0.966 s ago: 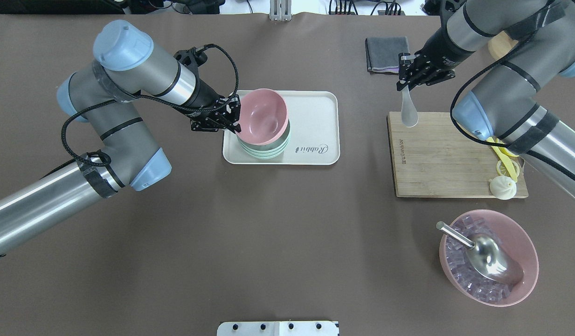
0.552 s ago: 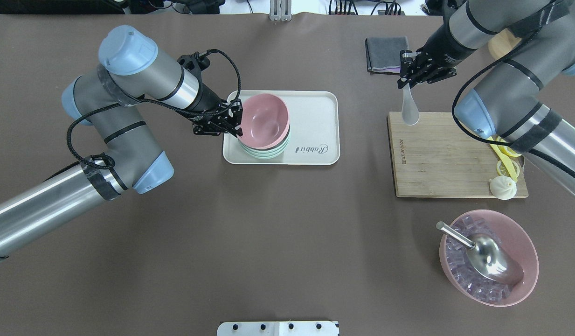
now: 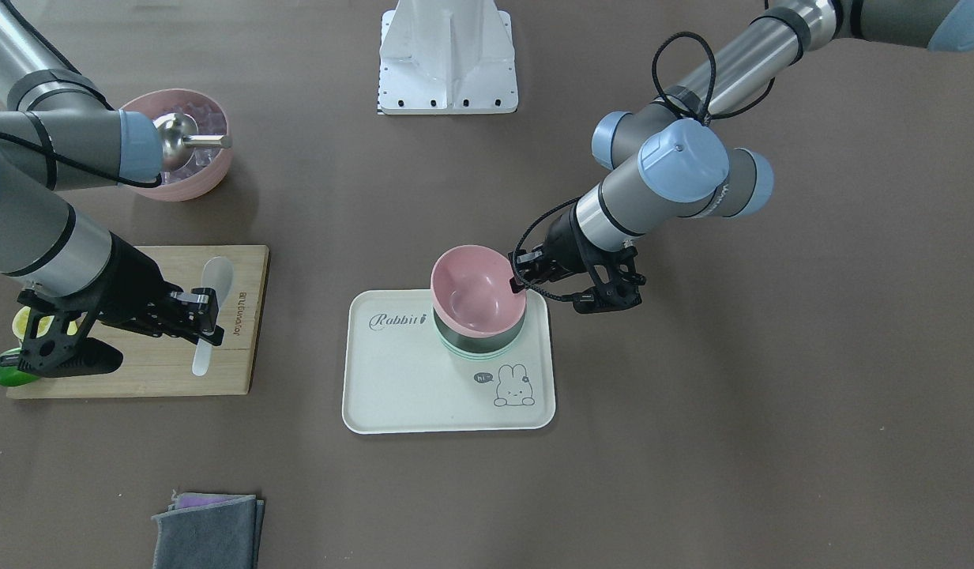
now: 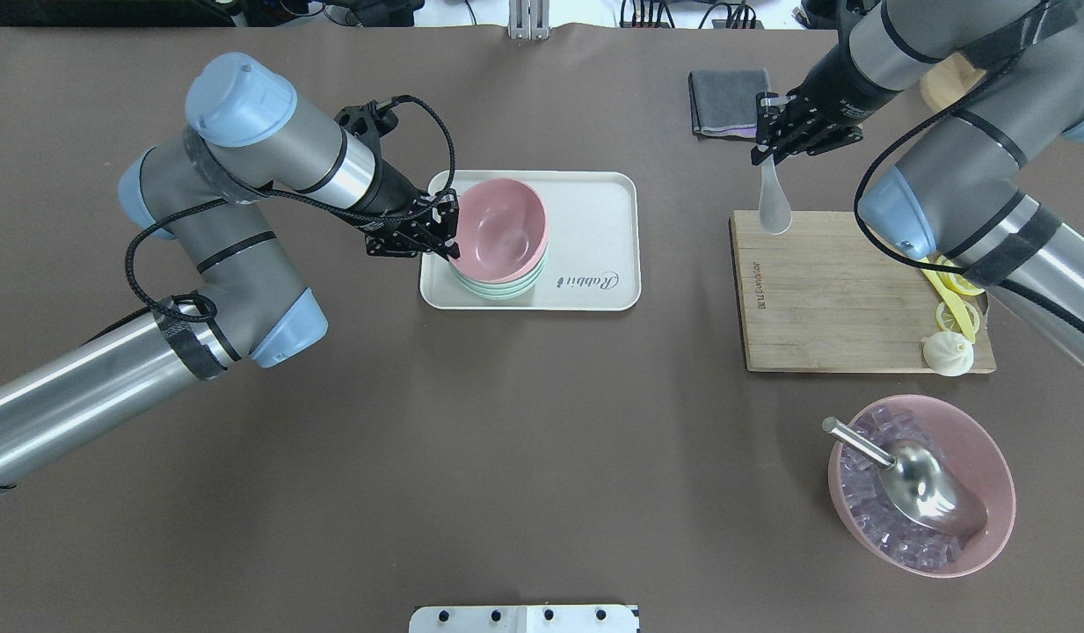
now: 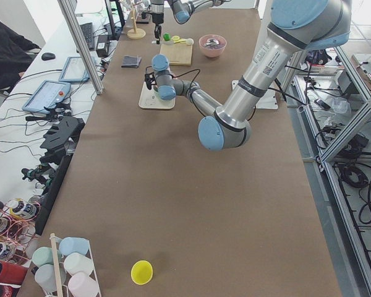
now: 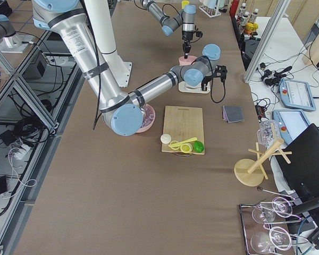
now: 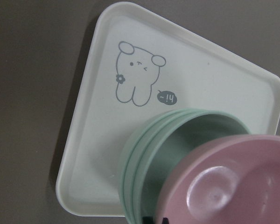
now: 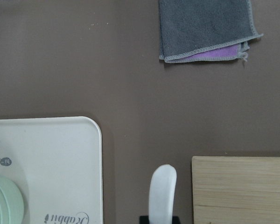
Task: Stack pink bowl on green and place spoon
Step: 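Lower the pink bowl onto the green bowls while the right gripper lifts the spoon, then open the left gripper and withdraw it from the pink bowl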
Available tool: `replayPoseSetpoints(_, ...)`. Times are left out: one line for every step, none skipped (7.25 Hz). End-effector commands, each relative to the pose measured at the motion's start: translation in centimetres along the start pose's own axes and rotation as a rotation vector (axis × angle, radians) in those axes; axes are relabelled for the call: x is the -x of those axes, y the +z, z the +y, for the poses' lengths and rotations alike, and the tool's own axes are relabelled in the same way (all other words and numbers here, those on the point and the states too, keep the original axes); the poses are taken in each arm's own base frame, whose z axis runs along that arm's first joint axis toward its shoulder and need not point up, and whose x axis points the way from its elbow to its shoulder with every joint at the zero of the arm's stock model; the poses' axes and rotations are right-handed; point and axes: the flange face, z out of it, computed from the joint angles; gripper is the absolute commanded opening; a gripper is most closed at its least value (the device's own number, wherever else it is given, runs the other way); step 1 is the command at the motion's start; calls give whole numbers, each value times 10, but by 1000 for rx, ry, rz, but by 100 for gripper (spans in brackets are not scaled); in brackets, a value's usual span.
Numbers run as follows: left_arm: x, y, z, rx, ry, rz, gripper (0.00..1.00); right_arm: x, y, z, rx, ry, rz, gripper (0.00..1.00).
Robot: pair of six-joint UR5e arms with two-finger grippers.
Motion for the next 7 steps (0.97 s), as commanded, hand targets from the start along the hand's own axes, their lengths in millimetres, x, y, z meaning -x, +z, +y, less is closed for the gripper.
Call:
replayPoseSetpoints(-1,-5,0,-25,34,41,98,0,-3,0,-5,2,-2,0)
replayPoseSetpoints(-1,-5,0,-26,36,44,98,1,-4,0,-6,-1,-4,0)
replayPoseSetpoints(-1,-7,0,-26,36,45,98,5,-7,1,-9,-6,-9,0)
replayPoseSetpoints(-4,-18,-7,-43,37,56,98,12,-13,3,-12,16,-25,0)
replayPoseSetpoints(-6,-50,-23,-70,37,79,98,53,-28,-1,-30,59,-63,0)
replayPoseSetpoints(19,-84,-30,-42,29,86,98,94,-37,1,-30,122,-102,0)
replayPoseSetpoints(42,-140,-53,-54,21,98,98,133,-33,7,-17,121,-125,0)
